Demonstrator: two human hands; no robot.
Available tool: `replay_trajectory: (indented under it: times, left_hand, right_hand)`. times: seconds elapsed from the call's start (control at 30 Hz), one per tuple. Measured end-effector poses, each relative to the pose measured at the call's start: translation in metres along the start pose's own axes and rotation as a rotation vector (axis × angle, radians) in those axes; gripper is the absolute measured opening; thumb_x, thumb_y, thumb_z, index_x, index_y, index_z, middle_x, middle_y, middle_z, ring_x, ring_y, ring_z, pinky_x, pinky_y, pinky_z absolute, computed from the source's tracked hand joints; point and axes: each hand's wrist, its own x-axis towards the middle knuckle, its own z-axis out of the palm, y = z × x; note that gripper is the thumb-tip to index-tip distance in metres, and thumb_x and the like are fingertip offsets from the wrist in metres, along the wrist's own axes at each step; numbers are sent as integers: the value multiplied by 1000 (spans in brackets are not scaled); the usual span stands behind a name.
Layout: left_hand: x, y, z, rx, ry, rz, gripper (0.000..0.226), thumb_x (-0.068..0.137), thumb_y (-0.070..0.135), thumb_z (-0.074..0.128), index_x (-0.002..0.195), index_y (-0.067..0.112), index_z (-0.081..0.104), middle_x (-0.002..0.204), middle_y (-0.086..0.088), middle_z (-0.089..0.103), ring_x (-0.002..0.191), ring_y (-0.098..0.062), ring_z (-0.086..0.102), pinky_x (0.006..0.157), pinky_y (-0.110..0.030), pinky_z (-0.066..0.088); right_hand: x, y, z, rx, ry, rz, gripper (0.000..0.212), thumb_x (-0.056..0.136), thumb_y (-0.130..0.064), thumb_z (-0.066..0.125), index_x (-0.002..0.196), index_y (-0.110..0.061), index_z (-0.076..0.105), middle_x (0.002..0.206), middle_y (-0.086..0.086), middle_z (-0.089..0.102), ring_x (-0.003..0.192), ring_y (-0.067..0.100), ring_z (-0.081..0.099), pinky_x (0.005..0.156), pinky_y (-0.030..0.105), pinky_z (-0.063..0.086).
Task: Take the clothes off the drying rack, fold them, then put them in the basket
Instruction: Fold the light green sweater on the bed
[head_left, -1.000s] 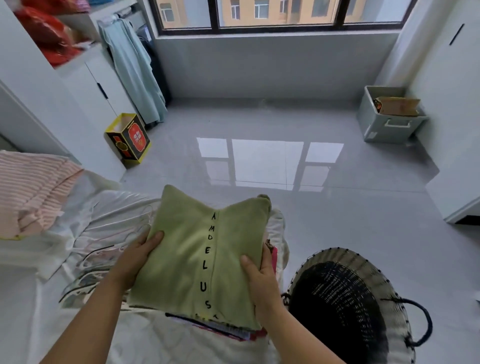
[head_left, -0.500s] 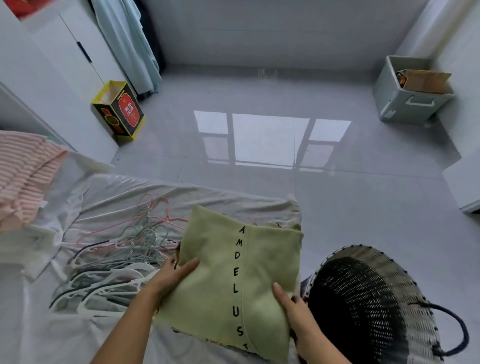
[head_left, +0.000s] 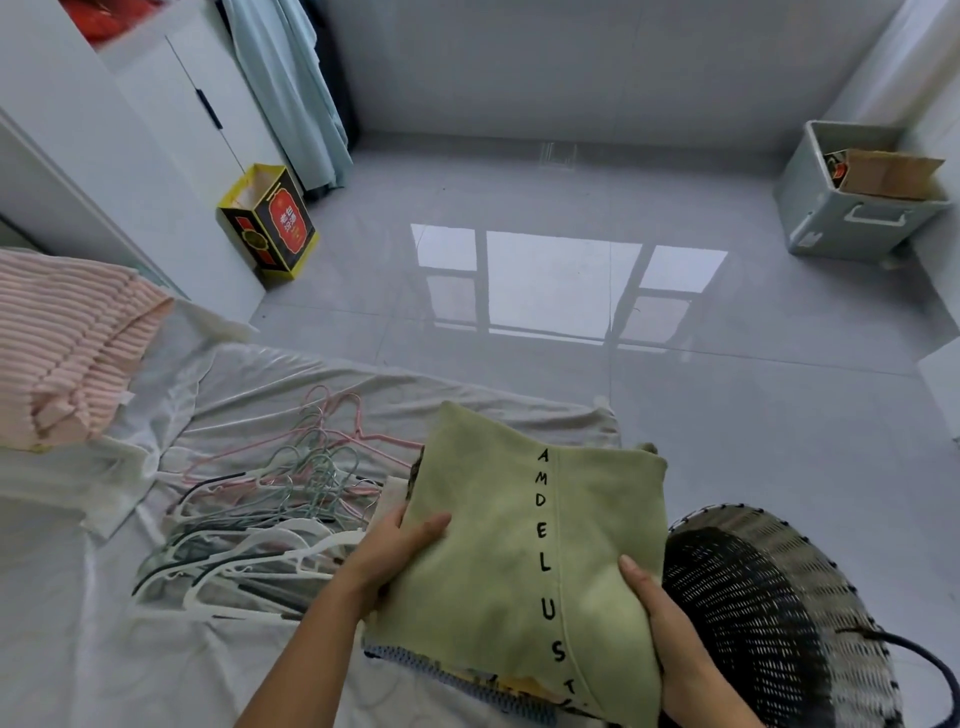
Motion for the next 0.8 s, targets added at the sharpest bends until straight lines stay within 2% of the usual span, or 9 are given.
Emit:
replay_trajectory:
  times: [0.03, 0.1, 0.23, 0.4, 0.5, 0.57, 0.67, 0.73, 0.8]
  left_hand:
    - [1, -3, 6, 60, 38, 19, 59, 69, 38, 79, 117, 15, 55, 103, -2, 69, 91, -19, 67, 72, -29, 55]
    - [4, -8, 16, 181, 126, 77, 73, 58, 53, 78, 117, 19, 53, 109, 0, 65, 95, -16, 64, 81, -32, 54]
    - [5, -15, 18, 259, 166, 110, 91, 40, 74, 70, 117, 28, 53, 115, 1, 62, 102, -17, 62, 93, -43, 51]
    - [-3, -10, 10, -48, 15, 4, 67, 66, 51, 77, 121, 22, 51, 108, -2, 66, 95, -22, 66, 81, -37, 55]
    - [-4, -11, 5, -126, -42, 9, 94, 37, 58, 85, 118, 21, 54, 110, -10, 68, 94, -28, 68, 77, -39, 56]
    - [-5, -18, 12, -114, -37, -8, 103, 32, 63, 85, 120, 20, 53, 114, -10, 66, 97, -28, 67, 80, -41, 55]
    - [-1, -40, 28, 211, 126, -19, 127, 26, 84, 67, 134, 22, 45, 139, -3, 40, 126, -27, 44, 106, -45, 37]
    - [2, -49, 31, 314, 254, -19, 134, 20, 88, 60, 137, 23, 42, 141, -6, 30, 130, -28, 35, 111, -44, 31]
    - [5, -48, 32, 305, 348, -33, 128, 25, 78, 64, 135, 19, 41, 138, -12, 33, 126, -30, 39, 108, -43, 34]
  right_hand:
    - [2, 3, -1, -9, 12, 32, 41, 88, -32, 59, 122, -9, 58, 110, 21, 67, 99, 39, 64, 85, 50, 51]
    - [5, 6, -2, -17, 49, 64, 43, 91, -32, 57, 127, -8, 55, 113, 20, 65, 100, 38, 62, 82, 46, 51]
    - [10, 8, -9, -54, 68, 74, 40, 91, -31, 56, 126, -9, 55, 114, 19, 65, 101, 37, 62, 87, 49, 49]
    - [2, 4, -10, -115, 88, -39, 39, 91, -23, 57, 127, -8, 51, 115, 17, 63, 99, 35, 62, 77, 42, 51]
    - [-9, -6, -19, -160, 110, -121, 49, 84, -30, 65, 127, -11, 53, 114, 13, 65, 100, 33, 63, 83, 43, 51]
    - [-12, -10, -31, -179, 132, -148, 60, 74, -37, 74, 125, -12, 54, 112, 11, 66, 99, 31, 63, 81, 42, 51]
    - [-13, -5, -42, -126, 122, -104, 42, 89, -19, 60, 129, -9, 49, 113, 17, 63, 96, 33, 62, 71, 38, 50]
    - [-13, -1, -42, -127, 108, -86, 37, 92, -15, 56, 127, -11, 48, 113, 17, 62, 94, 32, 62, 68, 37, 49]
    - [-12, 2, -40, -122, 85, -102, 34, 92, -15, 55, 125, -13, 49, 114, 15, 62, 94, 31, 62, 68, 37, 50]
